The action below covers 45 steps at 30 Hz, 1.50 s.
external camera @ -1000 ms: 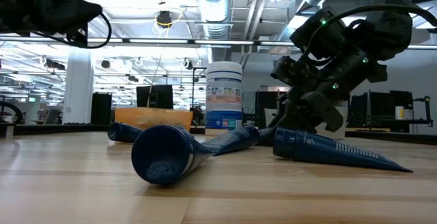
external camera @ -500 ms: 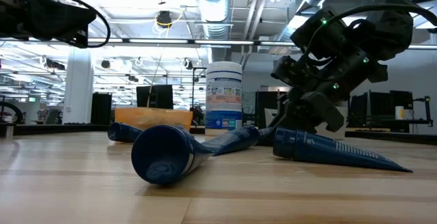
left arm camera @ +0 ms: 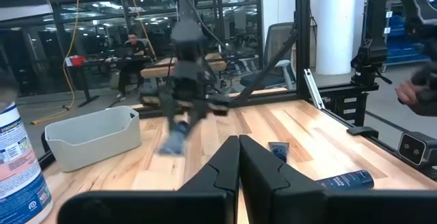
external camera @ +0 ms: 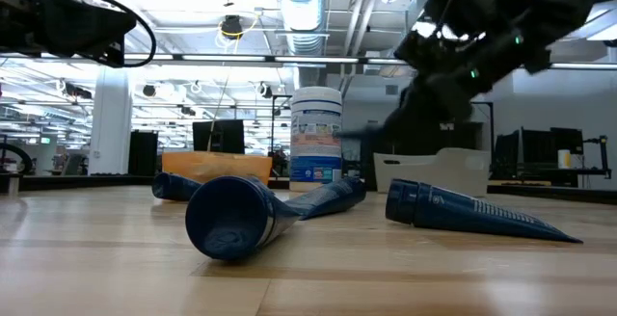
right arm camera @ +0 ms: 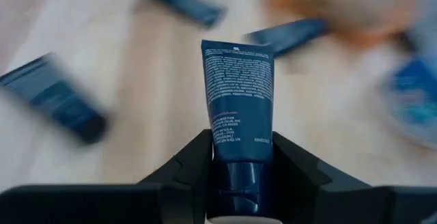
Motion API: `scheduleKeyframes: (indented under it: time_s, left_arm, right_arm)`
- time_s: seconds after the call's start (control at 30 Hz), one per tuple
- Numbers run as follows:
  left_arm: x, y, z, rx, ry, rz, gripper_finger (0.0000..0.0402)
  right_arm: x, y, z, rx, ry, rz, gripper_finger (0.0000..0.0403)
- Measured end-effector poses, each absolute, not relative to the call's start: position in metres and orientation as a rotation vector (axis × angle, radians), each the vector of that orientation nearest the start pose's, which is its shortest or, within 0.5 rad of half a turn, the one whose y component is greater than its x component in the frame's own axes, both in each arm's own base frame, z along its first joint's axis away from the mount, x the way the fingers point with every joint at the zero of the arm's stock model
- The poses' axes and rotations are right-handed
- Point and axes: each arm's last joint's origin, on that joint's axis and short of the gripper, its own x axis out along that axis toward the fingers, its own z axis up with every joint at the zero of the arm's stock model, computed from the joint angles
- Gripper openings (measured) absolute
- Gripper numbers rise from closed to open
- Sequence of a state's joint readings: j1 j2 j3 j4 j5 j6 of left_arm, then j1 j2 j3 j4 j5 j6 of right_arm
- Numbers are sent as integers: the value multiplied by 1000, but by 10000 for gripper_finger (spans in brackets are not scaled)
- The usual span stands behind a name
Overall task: Pick & Place Travel size toiletries
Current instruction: Put the shaving cream into the gray bin
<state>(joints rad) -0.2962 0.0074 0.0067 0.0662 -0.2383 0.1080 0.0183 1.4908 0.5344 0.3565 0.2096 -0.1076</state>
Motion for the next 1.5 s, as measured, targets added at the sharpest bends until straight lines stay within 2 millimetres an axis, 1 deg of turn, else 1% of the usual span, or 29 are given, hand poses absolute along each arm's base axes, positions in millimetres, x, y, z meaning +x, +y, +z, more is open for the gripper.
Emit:
scheduleKeyframes:
  time_s: [0.07, 0.13, 0.23, 0.33, 0.43, 0.57, 0.67, 0.77, 0.93, 1.03, 1.1, 1.2, 1.3, 1.4, 1.5]
  left_arm:
    - [94, -22, 172, 90, -68, -54, 1]
    - [94, -22, 172, 90, -69, -54, 1]
    - [94, -22, 172, 90, -69, -54, 1]
    - [94, -22, 172, 89, -71, -54, 1]
    - [94, -22, 172, 88, -75, -54, 1]
    - [94, -22, 172, 88, -76, -54, 1]
    - [94, -22, 172, 88, -75, -54, 1]
    - [94, -22, 172, 88, -75, -54, 1]
    - [94, -22, 172, 88, -76, -54, 1]
    - [94, -22, 172, 88, -76, -54, 1]
    - [94, -22, 172, 88, -76, -54, 1]
    - [94, -22, 172, 88, -77, -54, 1]
    - [94, -22, 173, 87, -77, -54, 1]
    - [94, -22, 173, 87, -79, -54, 1]
    - [94, -22, 173, 87, -80, -54, 1]
  right_arm:
    - [262, -10, 161, -192, 589, -260, 112]
    - [253, -20, 173, -214, 582, -403, 112]
    - [239, -39, 189, -238, 574, -637, 112]
    - [226, -59, 200, -212, 548, -849, 112]
    - [215, -82, 202, -137, 542, -1019, 112]
    - [204, -112, 191, -34, 586, -1157, 112]
    - [199, -129, 178, 22, 645, -1174, 113]
    - [198, -140, 167, 77, 677, -1158, 113]
    - [196, -149, 153, 101, 737, -1177, 124]
    - [196, -150, 149, 110, 755, -1180, 143]
    - [196, -150, 149, 123, 749, -1185, 163]
    - [196, -149, 152, 129, 733, -1178, 203]
    - [197, -149, 161, 150, 694, -1137, 248]
    - [202, -146, 177, 201, 638, -1113, 281]
    - [213, -138, 198, 247, 567, -1035, 294]
